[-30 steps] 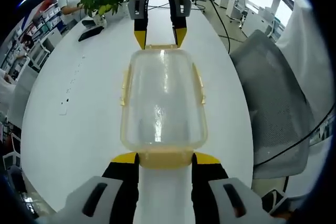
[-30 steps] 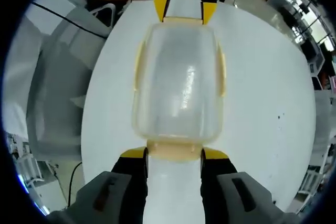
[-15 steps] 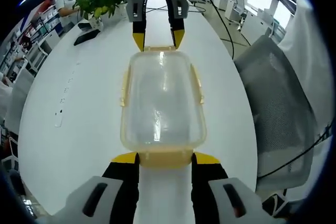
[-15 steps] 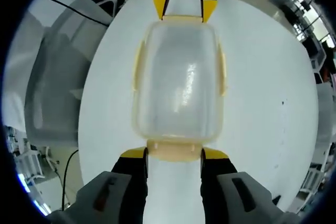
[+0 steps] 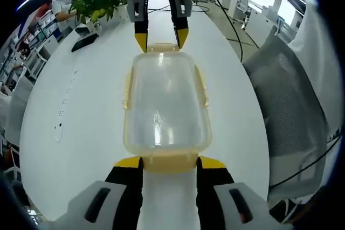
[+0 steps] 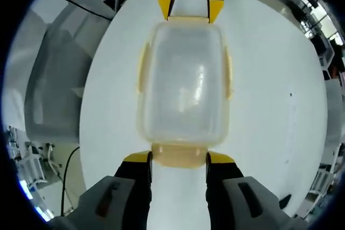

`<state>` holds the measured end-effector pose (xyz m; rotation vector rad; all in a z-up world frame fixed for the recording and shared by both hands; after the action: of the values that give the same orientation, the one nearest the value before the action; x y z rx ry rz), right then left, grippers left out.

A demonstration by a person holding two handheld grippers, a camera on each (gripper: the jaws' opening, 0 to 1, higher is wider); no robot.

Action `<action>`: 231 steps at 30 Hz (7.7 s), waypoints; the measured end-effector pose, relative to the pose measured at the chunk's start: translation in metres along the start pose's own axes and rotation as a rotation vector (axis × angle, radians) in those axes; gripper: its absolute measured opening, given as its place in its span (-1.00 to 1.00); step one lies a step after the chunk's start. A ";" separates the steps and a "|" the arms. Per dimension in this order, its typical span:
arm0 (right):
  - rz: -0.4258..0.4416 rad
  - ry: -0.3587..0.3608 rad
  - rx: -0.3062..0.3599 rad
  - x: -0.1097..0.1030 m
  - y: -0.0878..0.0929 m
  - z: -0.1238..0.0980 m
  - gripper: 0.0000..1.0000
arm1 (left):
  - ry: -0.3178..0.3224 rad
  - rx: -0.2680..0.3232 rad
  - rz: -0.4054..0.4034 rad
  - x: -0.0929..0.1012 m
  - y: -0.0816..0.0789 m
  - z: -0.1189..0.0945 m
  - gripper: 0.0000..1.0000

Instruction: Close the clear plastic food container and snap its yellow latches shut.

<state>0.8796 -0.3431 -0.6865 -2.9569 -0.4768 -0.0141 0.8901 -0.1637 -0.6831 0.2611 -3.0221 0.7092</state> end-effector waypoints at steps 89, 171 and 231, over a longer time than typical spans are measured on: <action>0.049 -0.072 -0.023 -0.003 0.010 0.021 -0.26 | -0.002 -0.005 0.015 0.002 0.004 0.026 -0.33; 1.152 0.340 0.567 -0.008 -0.006 0.014 -0.44 | -0.260 0.320 -1.006 0.007 0.001 0.016 -0.58; 1.222 0.335 0.623 0.000 -0.010 0.018 -0.30 | -0.212 0.419 -1.223 0.003 0.004 0.026 -0.62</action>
<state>0.8761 -0.3314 -0.7033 -2.1006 1.1374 -0.1770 0.8865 -0.1721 -0.7077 1.9854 -2.0942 1.0924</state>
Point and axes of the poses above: the point that each gripper's makers call its tool centre point, and the gripper's own axes: z roughly forward along the fingers, x roughly to its right, y roughly out of its underside, the point moved 2 cm from there along -z, roughly backward along the fingers, and after that the axes turned 14 degrees about -z, right-handed, at the moved point
